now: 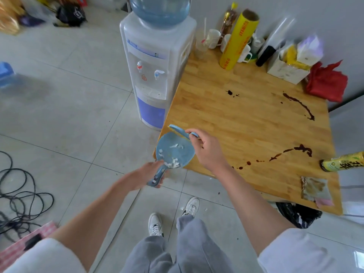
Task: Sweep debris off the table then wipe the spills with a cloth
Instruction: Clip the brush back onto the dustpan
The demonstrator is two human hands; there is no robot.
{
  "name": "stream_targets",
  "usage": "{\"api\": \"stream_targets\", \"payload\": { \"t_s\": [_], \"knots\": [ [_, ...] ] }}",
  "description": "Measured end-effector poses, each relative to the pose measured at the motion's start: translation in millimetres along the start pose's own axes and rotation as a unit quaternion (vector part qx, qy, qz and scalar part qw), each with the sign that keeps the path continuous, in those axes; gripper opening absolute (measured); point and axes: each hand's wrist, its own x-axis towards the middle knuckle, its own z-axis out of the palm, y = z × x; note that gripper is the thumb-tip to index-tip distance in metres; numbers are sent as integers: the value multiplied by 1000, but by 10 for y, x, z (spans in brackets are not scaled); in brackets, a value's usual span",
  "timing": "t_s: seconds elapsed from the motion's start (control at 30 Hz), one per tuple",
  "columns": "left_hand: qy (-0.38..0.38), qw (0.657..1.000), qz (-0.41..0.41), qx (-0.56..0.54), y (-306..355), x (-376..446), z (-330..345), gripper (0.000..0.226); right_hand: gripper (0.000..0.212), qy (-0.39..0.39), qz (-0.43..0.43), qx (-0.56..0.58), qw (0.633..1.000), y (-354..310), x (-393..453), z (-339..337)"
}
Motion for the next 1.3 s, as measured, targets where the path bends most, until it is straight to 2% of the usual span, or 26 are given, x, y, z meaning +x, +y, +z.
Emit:
{"api": "stream_targets", "payload": {
  "t_s": [0.1, 0.23, 0.37, 0.53, 0.7, 0.73, 0.8, 0.83, 0.87, 0.9, 0.97, 1.0, 1.07, 1.17, 1.2, 1.3],
  "knots": [
    [-51, 994, 38, -91, 525, 21, 264, 29, 30, -20, -70, -107, 992, 101, 43, -81],
    [-103, 984, 51, -135, 957, 163, 498, 30, 34, -29, -113, -152, 981, 296, 73, -189],
    [-91, 985, 53, -135, 1203, 385, 655, 36, 36, -31, -95, -154, 983, 489, 230, -367],
    [-98, 979, 48, -174, 1428, 673, 820, 28, 37, -67, -83, -171, 979, 718, 522, -439],
    [-79, 979, 79, -168, 1561, 859, 850, 24, 36, -51, -93, -180, 978, 882, 711, -395],
    [-62, 985, 97, -132, 1566, 880, 830, 24, 35, -51, -96, -173, 979, 897, 745, -380],
    [-20, 986, 165, 18, 1550, 910, 761, 17, 30, -58, -94, -156, 982, 912, 789, -343],
    [-3, 974, 194, 117, 1522, 945, 709, 8, 28, -66, -93, -153, 982, 919, 809, -316],
    [15, 956, 208, 206, 1483, 982, 660, 12, 25, -71, -94, -152, 981, 929, 826, -285],
    [31, 939, 211, 268, 1450, 1013, 620, 20, 24, -79, -97, -151, 981, 935, 836, -255],
    [48, 914, 212, 343, 1400, 1098, 525, 20, 21, -108, -92, -150, 979, 923, 862, -187],
    [53, 910, 213, 352, 1388, 1118, 473, 15, 20, -121, -81, -150, 978, 914, 867, -153],
    [31, 928, 198, 314, 1339, 1168, 357, 10, 19, -137, -59, -156, 977, 914, 863, -92],
    [-6, 903, 212, 374, 1308, 1175, 170, 8, 20, -128, -27, -158, 979, 885, 881, 5],
    [-23, 900, 219, 376, 1327, 1137, 150, 4, 20, -126, -10, -157, 979, 869, 892, 30],
    [-59, 899, 207, 382, 1294, 1155, 48, 8, 18, -138, 23, -160, 977, 765, 941, 176]
  ]
}}
